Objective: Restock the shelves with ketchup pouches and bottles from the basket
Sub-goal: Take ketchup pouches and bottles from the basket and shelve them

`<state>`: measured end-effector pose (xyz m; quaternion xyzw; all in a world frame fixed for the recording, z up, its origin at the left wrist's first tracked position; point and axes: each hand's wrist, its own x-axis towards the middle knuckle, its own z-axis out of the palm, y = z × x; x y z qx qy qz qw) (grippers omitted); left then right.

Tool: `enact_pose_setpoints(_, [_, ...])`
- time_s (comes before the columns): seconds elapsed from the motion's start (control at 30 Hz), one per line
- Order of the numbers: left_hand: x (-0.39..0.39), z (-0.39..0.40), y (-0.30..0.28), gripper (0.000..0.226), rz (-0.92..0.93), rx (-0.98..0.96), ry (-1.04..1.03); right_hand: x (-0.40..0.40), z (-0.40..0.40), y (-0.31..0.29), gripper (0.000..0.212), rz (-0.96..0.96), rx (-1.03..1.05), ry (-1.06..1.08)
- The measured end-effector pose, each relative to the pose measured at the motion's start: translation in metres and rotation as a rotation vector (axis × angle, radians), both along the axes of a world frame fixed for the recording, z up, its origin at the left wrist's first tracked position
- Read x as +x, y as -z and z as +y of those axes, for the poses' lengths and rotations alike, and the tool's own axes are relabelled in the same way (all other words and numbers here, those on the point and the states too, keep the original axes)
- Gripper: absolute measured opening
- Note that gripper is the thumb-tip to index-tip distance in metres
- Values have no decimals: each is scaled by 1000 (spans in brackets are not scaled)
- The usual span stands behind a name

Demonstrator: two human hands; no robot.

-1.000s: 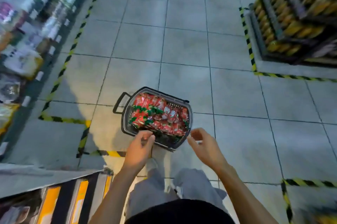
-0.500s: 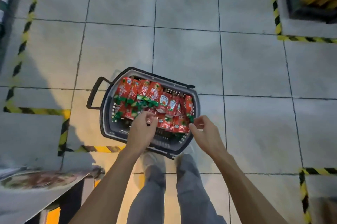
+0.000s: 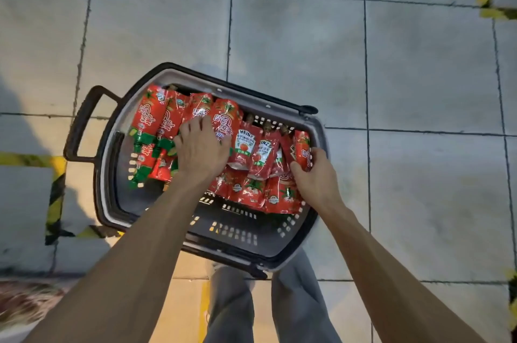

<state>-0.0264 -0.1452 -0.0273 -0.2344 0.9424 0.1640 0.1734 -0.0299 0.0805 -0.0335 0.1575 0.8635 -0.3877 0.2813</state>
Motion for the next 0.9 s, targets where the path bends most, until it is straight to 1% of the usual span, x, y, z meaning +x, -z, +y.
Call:
enact_pose_setpoints(0.1, [-7, 1, 7, 63, 2, -70, 37, -8, -4, 16, 20, -48, -13, 22])
enact_pose_setpoints(0.13, [-8, 1, 9, 63, 5, -76, 34, -10, -6, 19, 23, -59, -6, 20])
enact_pose_setpoints(0.17, [-11, 1, 9, 64, 3, -72, 17, -12, -7, 21, 31, -59, 14, 10])
enact_pose_setpoints(0.23, [-16, 4, 9, 75, -28, -40, -40, -13, -9, 22, 42, -54, 47, 8])
enact_pose_setpoints(0.27, [-19, 6, 9, 80, -48, -18, -63, -13, -11, 22, 43, -51, 49, 20])
enact_pose_setpoints(0.33, [-24, 10, 9, 85, -76, 17, -101, -11, -14, 22, 32, -38, 54, 19])
enact_pose_setpoints(0.43, [-33, 13, 9, 86, -119, 61, -188, -7, -23, 24, 15, -3, 118, -38])
enact_pose_setpoints(0.47, [-36, 13, 9, 85, -129, 95, -221, -6, -25, 24, 11, 9, 128, -24])
enact_pose_setpoints(0.5, [-39, 14, 9, 84, -139, 144, -259, -5, -27, 25, 12, 22, 132, 2])
enact_pose_setpoints(0.53, [-42, 16, 8, 85, -152, 203, -298, -5, -28, 26, 18, 31, 126, 26])
enact_pose_setpoints(0.57, [-45, 18, 8, 88, -168, 261, -330, -6, -28, 26, 29, 26, 119, 46])
enact_pose_setpoints(0.67, [-48, 23, 8, 86, -197, 387, -367, -16, -23, 27, 80, -52, 167, 56])
enact_pose_setpoints(0.7, [-47, 23, 10, 81, -206, 422, -375, -19, -21, 28, 89, -85, 195, 36])
enact_pose_setpoints(0.73, [-45, 23, 11, 72, -214, 463, -386, -22, -19, 28, 91, -115, 219, 0])
enact_pose_setpoints(0.8, [-41, 22, 11, 56, -225, 579, -434, -23, -18, 29, 88, -140, 250, -59])
enact_pose_setpoints(0.9, [-35, 21, 11, 57, -206, 706, -509, -18, -20, 31, 90, -106, 225, -55])
